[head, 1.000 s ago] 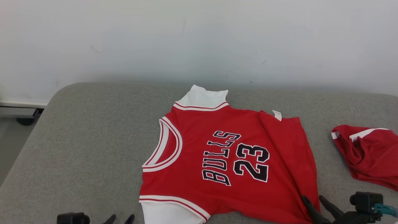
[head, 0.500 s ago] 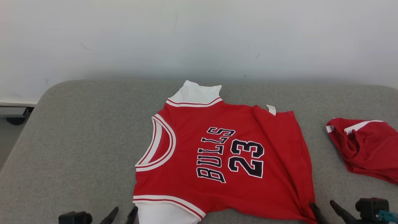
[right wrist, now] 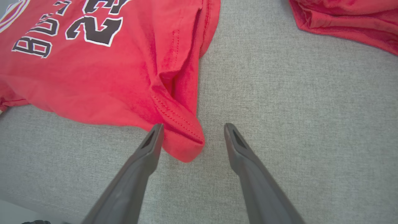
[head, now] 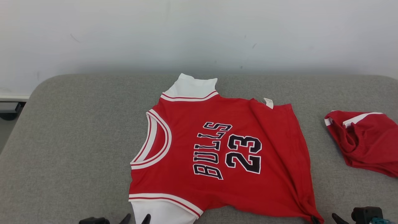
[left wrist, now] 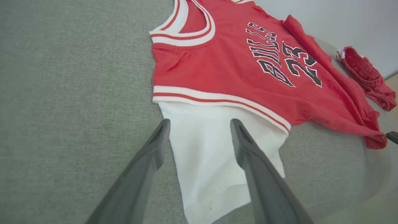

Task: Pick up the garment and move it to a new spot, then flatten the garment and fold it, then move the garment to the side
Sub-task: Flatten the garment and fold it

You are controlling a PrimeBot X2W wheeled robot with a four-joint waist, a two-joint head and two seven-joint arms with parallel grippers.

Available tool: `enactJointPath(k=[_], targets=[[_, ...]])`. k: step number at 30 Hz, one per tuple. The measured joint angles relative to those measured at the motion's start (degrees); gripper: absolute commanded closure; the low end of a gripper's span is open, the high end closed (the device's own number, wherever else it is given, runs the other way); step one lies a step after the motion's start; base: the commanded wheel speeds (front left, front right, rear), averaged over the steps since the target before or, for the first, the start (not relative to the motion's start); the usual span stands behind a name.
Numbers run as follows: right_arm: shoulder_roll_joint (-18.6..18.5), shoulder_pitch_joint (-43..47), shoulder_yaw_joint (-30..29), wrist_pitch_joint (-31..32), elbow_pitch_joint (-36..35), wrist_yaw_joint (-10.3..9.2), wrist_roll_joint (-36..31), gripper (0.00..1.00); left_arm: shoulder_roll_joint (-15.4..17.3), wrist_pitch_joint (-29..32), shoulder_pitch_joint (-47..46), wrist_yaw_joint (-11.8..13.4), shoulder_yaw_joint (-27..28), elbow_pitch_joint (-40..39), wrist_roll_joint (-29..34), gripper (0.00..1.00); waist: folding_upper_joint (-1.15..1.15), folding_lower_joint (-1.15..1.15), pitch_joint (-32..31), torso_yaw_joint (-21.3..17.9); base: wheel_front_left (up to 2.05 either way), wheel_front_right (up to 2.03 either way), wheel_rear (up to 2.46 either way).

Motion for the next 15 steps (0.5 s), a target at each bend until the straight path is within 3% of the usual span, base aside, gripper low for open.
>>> enactJointPath(k=[15], targets=[[1.7,-0.3,-0.4,0.9,0.8,-1.1,-0.7,0.0,-3.9,4.5,0.0,0.0,0.8,3.3,3.8,0.0,0.0,0.0,1.1,0.1,0.0,0.0,0.0]])
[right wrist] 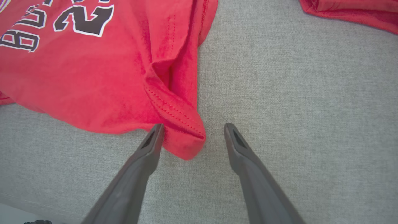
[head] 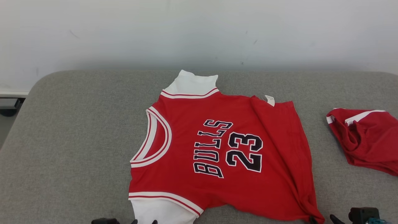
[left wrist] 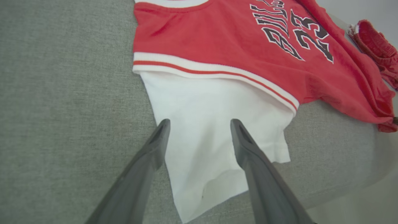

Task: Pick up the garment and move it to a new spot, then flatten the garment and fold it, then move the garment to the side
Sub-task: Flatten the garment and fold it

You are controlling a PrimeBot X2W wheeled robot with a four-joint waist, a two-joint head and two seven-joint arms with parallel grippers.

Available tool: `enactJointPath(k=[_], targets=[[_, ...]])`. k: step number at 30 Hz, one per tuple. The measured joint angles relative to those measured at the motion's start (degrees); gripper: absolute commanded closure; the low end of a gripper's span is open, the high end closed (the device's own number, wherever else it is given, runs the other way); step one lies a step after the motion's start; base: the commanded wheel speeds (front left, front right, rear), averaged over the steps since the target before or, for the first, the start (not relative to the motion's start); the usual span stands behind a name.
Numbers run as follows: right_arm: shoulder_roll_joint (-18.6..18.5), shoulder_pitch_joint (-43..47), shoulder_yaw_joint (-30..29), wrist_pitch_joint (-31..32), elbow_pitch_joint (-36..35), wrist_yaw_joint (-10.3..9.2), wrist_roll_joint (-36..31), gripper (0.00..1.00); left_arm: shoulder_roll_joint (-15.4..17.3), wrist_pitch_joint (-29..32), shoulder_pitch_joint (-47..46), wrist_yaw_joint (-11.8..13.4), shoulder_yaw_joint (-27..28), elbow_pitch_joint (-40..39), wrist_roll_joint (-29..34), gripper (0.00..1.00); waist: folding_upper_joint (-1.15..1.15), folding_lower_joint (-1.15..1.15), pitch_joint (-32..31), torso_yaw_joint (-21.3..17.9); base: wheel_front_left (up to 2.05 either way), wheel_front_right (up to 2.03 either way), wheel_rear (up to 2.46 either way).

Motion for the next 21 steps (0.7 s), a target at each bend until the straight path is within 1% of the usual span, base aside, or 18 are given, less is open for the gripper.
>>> enactJointPath(k=[9,16,21], targets=[[1.7,-1.3,0.3,0.0,1.8,-0.24,-1.2,0.0,-1.5,3.7,0.7,0.0,0.4,3.2,2.3,0.0,0.0,0.01,0.5,0.2,0.0,0.0,0.0],[2.6,-2.0,0.4,0.1,3.8,-0.51,-1.3,0.0,-2.4,5.1,1.4,-0.1,3.1,5.1,5.0,0.0,0.0,0.0,0.7,0.6,0.0,0.0,0.0],[2.8,-2.1,0.5,0.5,5.2,-0.65,-1.9,0.0,-3.1,6.3,2.1,0.0,3.7,5.2,5.2,0.0,0.0,0.0,0.6,1.0,0.0,0.0,0.0]])
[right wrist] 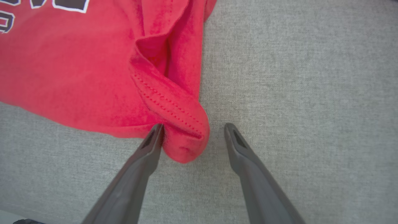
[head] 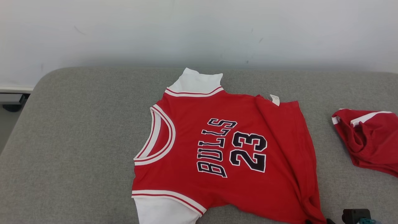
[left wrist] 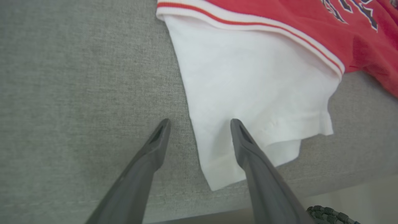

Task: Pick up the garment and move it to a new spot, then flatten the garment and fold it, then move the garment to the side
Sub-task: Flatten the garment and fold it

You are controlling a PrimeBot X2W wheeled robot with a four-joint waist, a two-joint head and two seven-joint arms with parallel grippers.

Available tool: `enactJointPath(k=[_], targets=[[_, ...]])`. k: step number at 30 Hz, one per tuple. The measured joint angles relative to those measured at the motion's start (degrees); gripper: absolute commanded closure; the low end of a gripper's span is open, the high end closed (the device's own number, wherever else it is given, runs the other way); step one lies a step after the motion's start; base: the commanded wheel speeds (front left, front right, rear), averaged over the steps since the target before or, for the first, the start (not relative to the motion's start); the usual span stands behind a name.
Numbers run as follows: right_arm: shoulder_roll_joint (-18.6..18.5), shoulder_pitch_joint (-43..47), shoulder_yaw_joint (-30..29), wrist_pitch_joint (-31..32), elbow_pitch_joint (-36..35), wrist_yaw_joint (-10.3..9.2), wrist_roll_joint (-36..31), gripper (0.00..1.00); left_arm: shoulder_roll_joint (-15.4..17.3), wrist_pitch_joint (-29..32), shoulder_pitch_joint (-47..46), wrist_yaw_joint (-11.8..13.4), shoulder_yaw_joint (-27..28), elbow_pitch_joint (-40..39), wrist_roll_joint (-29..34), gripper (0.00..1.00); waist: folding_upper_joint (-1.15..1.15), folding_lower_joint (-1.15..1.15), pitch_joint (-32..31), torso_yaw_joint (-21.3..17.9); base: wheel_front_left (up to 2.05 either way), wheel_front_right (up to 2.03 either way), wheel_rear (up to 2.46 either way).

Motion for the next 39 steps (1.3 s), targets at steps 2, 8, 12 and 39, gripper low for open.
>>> enactJointPath(k=[2,8,12,39], targets=[[0.2,0.0,0.0,0.0,0.1,0.0,0.0,0.0,-0.3,0.2,0.1,0.0,0.2,0.0,-0.3,0.0,0.0,0.0,0.0,0.0,0.0,0.0,0.0],[0.6,-0.7,0.6,0.5,1.1,0.0,-0.4,1.0,-0.9,2.5,0.2,0.2,0.0,0.1,-2.9,0.67,-0.01,0.0,-0.1,0.0,0.0,0.0,0.0],[1.0,-1.2,0.7,0.5,1.7,0.0,-0.4,1.0,-1.6,3.8,0.9,-0.1,0.5,0.1,-5.5,1.0,-0.01,0.0,-0.1,-0.1,0.0,0.0,0.0],[-0.2,-4.6,-2.3,-0.8,-2.3,3.22,2.6,1.0,2.9,-0.7,-0.1,0.0,4.7,-10.0,0.5,1.0,0.0,0.0,0.6,0.6,0.0,0.0,0.0]])
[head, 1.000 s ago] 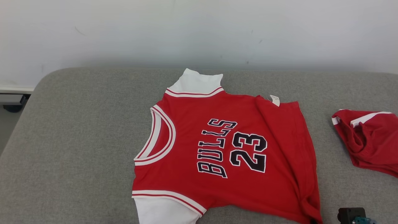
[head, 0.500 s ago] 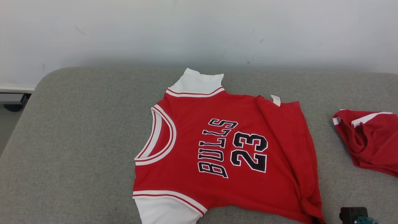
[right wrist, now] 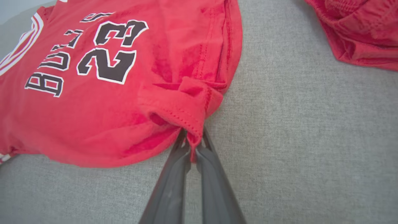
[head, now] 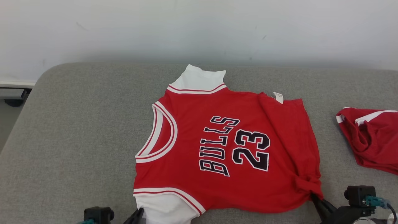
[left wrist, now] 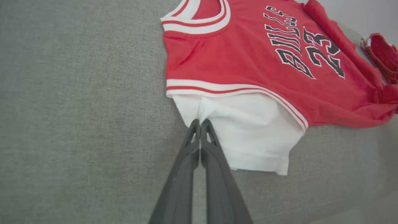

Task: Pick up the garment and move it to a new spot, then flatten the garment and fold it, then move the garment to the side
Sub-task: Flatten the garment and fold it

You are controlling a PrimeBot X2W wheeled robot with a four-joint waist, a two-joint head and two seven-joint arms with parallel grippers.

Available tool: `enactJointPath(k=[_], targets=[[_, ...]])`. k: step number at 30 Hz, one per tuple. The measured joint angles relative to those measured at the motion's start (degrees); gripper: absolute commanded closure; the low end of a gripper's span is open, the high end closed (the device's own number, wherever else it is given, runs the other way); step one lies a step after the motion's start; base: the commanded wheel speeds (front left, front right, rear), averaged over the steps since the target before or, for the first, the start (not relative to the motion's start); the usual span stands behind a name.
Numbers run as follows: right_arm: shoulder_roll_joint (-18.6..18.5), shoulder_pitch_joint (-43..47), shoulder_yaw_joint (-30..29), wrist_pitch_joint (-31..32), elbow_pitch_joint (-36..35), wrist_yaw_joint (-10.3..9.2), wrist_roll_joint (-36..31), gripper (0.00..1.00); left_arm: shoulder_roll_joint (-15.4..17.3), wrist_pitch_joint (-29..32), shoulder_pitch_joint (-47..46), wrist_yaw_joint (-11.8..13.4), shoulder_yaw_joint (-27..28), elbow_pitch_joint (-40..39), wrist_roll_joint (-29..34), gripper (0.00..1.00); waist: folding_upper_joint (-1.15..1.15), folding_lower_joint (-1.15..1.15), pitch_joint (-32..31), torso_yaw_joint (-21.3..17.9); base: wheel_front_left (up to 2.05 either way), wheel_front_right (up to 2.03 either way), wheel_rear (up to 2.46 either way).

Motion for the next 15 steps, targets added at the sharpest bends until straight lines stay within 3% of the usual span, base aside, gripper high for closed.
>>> enactJointPath(k=[3,7,11,13,15], targets=[[-0.8,-0.7,0.8,2.9,-0.6,1.44,0.9,1.0,0.1,1.8,-1.2,-1.0,-0.7,-1.5,-0.4,1.0,0.0,0.0,0.8,0.0,0.0,0.0,0.0],[-2.9,-8.5,2.6,10.3,-1.4,5.15,3.9,1.0,1.6,7.1,-8.2,-7.5,0.1,-3.8,-5.3,1.0,0.0,0.0,2.5,-0.1,0.0,0.0,0.0],[-5.1,-21.4,4.3,21.4,-0.8,7.42,6.8,1.0,4.2,15.5,-18.8,-13.1,2.2,-4.3,-11.1,1.0,0.01,0.0,5.0,-0.5,0.0,0.0,0.0],[-5.0,-29.5,5.5,28.5,1.3,7.59,8.5,1.0,5.2,20.7,-26.0,-13.9,4.0,-2.7,-14.1,1.0,0.0,0.01,6.4,-0.8,0.0,0.0,0.0],[-4.3,-43.5,6.2,37.3,6.4,4.68,8.7,1.0,5.5,29.7,-37.6,-13.1,4.6,1.7,-16.5,1.0,0.02,0.02,8.6,-1.3,0.0,0.0,0.0]])
